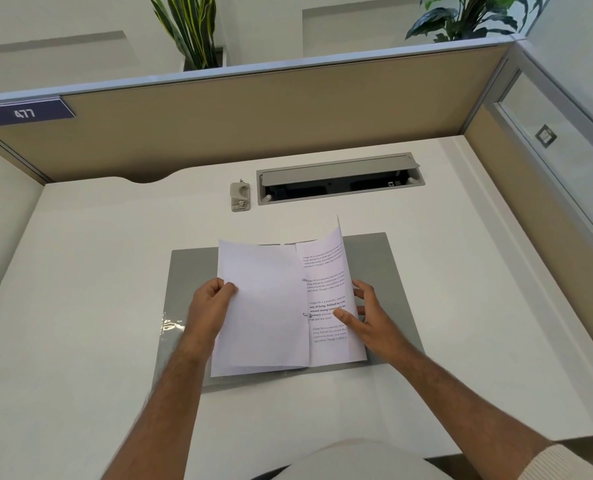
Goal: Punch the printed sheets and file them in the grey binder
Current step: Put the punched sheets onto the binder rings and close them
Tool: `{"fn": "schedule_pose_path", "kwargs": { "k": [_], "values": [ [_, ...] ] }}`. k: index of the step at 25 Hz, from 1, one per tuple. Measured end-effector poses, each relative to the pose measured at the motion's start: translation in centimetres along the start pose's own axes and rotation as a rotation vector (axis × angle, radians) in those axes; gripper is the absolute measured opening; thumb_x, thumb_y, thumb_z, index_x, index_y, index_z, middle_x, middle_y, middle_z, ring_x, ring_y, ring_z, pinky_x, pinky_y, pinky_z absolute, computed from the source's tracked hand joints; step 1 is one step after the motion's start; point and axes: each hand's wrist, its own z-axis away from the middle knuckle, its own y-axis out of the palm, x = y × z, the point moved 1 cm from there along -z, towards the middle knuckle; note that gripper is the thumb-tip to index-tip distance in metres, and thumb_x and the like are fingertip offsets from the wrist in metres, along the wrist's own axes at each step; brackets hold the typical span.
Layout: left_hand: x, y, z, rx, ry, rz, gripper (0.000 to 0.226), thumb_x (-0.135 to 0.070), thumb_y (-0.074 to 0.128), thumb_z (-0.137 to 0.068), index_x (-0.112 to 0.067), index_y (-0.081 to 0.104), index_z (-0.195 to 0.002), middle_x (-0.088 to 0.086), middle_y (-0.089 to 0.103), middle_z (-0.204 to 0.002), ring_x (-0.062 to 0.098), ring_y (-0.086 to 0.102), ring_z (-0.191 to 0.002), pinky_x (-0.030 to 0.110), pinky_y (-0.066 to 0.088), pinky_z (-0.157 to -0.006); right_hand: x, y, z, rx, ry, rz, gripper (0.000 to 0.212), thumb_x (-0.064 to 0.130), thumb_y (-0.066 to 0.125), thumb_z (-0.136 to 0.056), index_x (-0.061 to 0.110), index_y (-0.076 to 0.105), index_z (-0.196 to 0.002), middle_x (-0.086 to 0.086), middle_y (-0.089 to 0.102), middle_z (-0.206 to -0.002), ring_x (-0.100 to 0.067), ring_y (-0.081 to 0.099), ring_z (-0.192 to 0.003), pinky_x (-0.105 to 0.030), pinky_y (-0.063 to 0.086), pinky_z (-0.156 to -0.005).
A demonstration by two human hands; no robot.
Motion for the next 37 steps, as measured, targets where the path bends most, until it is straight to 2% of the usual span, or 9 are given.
{"fn": "schedule_pose_path", "kwargs": {
  "k": [8,11,16,19,21,27,31,35,37],
  "values": [
    [4.8,-1.8,-2.2,-0.134,-0.173,-0.032,0.022,-0.032,0.070,-0.085,-0.016,0.056,-0.078,0.006,0.056,-0.081,0.023,0.048,-0.078,0.036,0.038,-0.071,0.1,0.0,0.0,-0.005,-0.003,-0.002,0.068,0.042,0.069,-0.093,0.039,0.023,-0.143,0.012,0.044,-0.140,-0.002,0.063,-0.108,-0.014,0.057,-0.070],
    [5.7,-1.9,-2.2,-0.187,-0.199,-0.136,0.019,-0.026,0.071,-0.095,-0.009,0.062,-0.098,0.006,0.064,-0.094,0.027,0.058,-0.087,0.035,0.045,-0.071,0.1,-0.1,0.0,-0.012,-0.015,-0.002,0.066,0.043,0.068,-0.093,0.041,0.023,-0.141,0.011,0.044,-0.140,-0.002,0.063,-0.110,-0.014,0.057,-0.072],
    [5.2,0.0,-1.6,-0.312,0.037,-0.560,0.042,-0.031,0.083,-0.086,-0.011,0.064,-0.118,0.008,0.065,-0.117,0.034,0.060,-0.114,0.049,0.050,-0.099,-0.1,-0.1,0.1,-0.024,-0.024,-0.005,0.068,0.047,0.069,-0.089,0.042,0.024,-0.140,0.013,0.044,-0.142,-0.005,0.062,-0.114,-0.017,0.059,-0.073],
    [4.0,3.2,-1.0,-0.177,0.221,-0.414,0.018,-0.021,0.080,-0.090,-0.016,0.067,-0.101,0.001,0.069,-0.100,0.024,0.063,-0.095,0.044,0.053,-0.091,-0.2,-0.1,-0.1,-0.036,-0.021,-0.022,0.069,0.045,0.072,-0.089,0.041,0.026,-0.141,0.013,0.045,-0.141,-0.006,0.063,-0.113,-0.016,0.058,-0.071],
    [2.3,5.7,0.2,-0.009,0.158,-0.259,0.008,-0.022,0.075,-0.095,-0.017,0.069,-0.095,-0.002,0.072,-0.095,0.017,0.064,-0.086,0.035,0.052,-0.081,-0.3,-0.1,-0.2,-0.038,-0.022,-0.018,0.069,0.044,0.073,-0.090,0.041,0.026,-0.141,0.013,0.045,-0.140,-0.007,0.064,-0.111,-0.016,0.058,-0.071],
    [-1.1,13.2,3.0,0.358,0.087,-0.124,0.028,-0.045,0.070,-0.098,-0.019,0.079,-0.094,-0.003,0.081,-0.093,0.014,0.076,-0.094,0.036,0.059,-0.089,-0.9,0.0,-0.5,-0.047,-0.032,0.026,0.088,0.052,0.077,-0.080,0.034,0.024,-0.149,0.013,0.043,-0.142,-0.002,0.061,-0.114,-0.016,0.058,-0.076],
    [-2.0,15.6,3.9,0.404,0.050,-0.121,0.017,-0.034,0.073,-0.098,-0.017,0.077,-0.098,0.000,0.080,-0.097,0.017,0.078,-0.093,0.033,0.062,-0.088,-1.3,0.1,-0.7,-0.043,-0.021,0.090,0.095,0.048,0.081,-0.081,0.032,0.021,-0.153,0.017,0.038,-0.141,0.002,0.058,-0.111,-0.005,0.051,-0.074],
    [-2.2,15.9,3.8,0.380,-0.046,-0.113,0.006,-0.020,0.073,-0.099,-0.015,0.076,-0.098,-0.001,0.077,-0.098,0.012,0.077,-0.079,0.019,0.054,-0.065,-1.7,0.1,-0.9,-0.055,-0.032,0.084,0.098,0.052,0.081,-0.077,0.030,0.023,-0.152,0.013,0.040,-0.144,0.000,0.059,-0.114,-0.007,0.052,-0.078],
    [-1.9,15.7,3.6,0.360,-0.111,-0.088,0.008,-0.020,0.074,-0.097,-0.013,0.077,-0.097,0.000,0.079,-0.101,0.013,0.077,-0.080,0.023,0.052,-0.067,-1.8,0.1,-1.0,-0.055,-0.037,0.082,0.096,0.051,0.082,-0.078,0.031,0.024,-0.151,0.012,0.041,-0.144,0.004,0.057,-0.115,-0.007,0.052,-0.078]
  ]
}}
